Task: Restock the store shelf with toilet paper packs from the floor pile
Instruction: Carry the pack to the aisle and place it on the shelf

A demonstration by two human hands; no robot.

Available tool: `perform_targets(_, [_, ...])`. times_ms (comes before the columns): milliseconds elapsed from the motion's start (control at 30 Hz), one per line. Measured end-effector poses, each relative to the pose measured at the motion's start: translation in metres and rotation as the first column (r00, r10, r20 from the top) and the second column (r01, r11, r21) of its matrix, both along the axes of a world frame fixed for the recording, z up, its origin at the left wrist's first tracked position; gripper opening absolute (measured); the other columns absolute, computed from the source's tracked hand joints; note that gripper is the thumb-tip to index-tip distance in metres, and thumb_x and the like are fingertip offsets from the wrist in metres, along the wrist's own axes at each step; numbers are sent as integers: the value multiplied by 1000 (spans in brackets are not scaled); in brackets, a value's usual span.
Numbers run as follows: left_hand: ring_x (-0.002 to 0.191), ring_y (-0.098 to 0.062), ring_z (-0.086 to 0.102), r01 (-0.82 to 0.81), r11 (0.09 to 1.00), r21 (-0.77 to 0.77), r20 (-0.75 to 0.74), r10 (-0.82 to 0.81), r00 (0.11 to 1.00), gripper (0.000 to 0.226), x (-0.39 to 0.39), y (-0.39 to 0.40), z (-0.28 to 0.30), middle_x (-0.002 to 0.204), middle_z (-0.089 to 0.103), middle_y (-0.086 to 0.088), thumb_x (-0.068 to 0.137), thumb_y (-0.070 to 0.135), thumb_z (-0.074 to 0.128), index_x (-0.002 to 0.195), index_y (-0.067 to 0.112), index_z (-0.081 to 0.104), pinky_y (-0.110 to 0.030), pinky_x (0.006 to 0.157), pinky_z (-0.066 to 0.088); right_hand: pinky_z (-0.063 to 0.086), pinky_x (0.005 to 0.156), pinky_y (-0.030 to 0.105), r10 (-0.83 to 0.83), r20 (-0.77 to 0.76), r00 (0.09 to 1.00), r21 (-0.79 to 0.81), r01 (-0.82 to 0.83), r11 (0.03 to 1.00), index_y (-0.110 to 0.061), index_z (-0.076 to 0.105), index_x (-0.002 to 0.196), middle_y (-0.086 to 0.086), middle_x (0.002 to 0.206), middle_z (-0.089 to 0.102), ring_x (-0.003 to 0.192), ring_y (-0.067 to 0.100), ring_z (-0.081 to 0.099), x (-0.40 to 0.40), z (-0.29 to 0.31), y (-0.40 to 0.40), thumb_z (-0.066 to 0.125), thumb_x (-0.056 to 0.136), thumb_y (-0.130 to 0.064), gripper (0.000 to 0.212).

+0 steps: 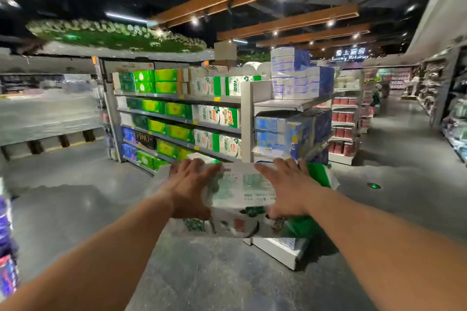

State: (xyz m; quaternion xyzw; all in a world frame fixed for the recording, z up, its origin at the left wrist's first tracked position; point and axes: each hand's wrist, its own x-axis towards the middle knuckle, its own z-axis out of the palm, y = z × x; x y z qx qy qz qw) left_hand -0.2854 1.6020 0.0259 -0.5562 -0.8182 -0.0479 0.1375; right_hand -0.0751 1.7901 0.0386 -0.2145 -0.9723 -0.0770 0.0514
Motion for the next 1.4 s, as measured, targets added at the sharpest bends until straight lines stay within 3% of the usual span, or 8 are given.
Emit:
perform_targets(100, [136,-28,22,-19,1000,-12,-24,18,1000,125,-61,26,-2,147,26,0,56,80,68,156,48,0,-44,116,13,4,121,59,26,-6,1000,2,-26,1000,-41,-3,159,12,160,17,145,36,16,-61,-1,30,75,69,-60,121])
perform_targets(233, [143,-29,17,-20,999,-25,-54,19,998,127,-148,69,6,156,22,-3,58,77,70,158,46,-3,-52,120,9,3,122,60,24,-26,999,-4,-24,1000,-41,-4,159,12,159,18,146,37,14,-143,7,74,75,70,-59,120])
perform_targets(633, [128,-24,26,-34,999,-7,-125,33,992,125,-375,209,26,142,33,-1,56,75,72,155,47,2,-47,115,19,4,122,59,48,-80,996,-10,-49,999,-46,-6,157,8,157,19,146,33,14,-375,14,219,73,70,-62,119])
perform_targets(767, [130,-25,22,-58,998,-10,-119,56,991,123,-448,259,23,143,31,-2,60,75,72,157,45,2,-47,117,17,1,122,58,70,-88,994,12,-69,998,-45,-5,157,8,159,16,147,35,11,-454,12,277,72,70,-64,118])
perform_targets(933, [139,-31,23,-112,994,-14,-96,111,989,124,-549,324,28,148,30,-5,60,82,66,155,48,-5,-58,120,14,-4,122,59,91,-58,994,25,-90,996,-43,-6,159,11,162,13,149,36,7,-560,29,345,72,72,-63,119])
perform_targets(1067, [141,-32,19,-132,991,-33,-85,129,988,121,-617,363,40,151,26,-7,67,75,70,159,44,-2,-55,121,10,0,122,61,95,-43,995,37,-94,995,-42,-8,159,13,163,12,148,39,7,-639,34,388,72,73,-66,120])
perform_targets(1233, [139,-32,21,-109,994,-29,-127,104,986,124,-714,419,40,155,26,-11,55,90,48,159,44,-2,-50,120,12,-4,122,64,47,-60,997,60,-43,997,-44,-11,158,17,168,3,153,42,-1,-735,29,438,73,75,-65,120])
perform_targets(1400, [139,-34,21,-25,999,24,-240,30,970,117,-816,484,50,157,23,-13,70,72,69,160,43,0,-48,119,10,0,121,64,-64,-124,990,138,81,987,-44,-12,157,18,166,8,151,41,8,-825,29,484,72,71,-69,122])
